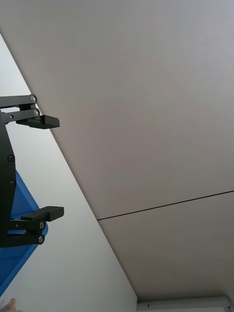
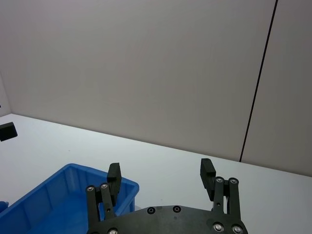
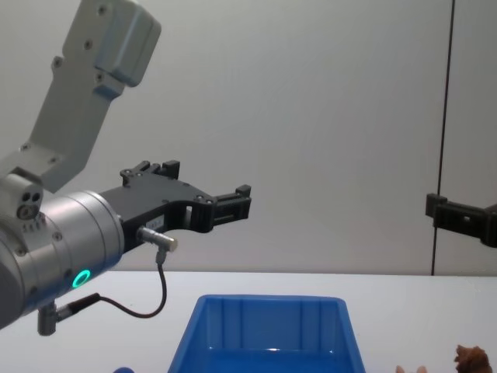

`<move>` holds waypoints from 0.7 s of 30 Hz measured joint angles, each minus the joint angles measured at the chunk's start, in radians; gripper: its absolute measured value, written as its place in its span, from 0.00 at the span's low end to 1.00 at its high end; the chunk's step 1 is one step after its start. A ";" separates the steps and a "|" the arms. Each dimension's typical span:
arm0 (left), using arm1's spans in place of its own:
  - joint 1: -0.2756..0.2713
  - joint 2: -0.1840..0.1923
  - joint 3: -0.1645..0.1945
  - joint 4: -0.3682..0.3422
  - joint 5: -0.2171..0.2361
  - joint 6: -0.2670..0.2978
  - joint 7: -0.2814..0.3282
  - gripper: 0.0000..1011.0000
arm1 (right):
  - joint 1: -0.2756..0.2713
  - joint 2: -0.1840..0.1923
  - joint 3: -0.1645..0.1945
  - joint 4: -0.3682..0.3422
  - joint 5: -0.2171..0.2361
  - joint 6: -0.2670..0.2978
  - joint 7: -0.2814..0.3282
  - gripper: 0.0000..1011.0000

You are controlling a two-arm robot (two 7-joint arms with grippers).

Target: Pick up the two dolls from the table and place them into the box.

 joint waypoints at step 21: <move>0.000 0.000 0.000 0.000 0.000 0.000 0.000 0.99 | 0.000 0.000 0.000 0.000 0.000 0.000 0.000 0.99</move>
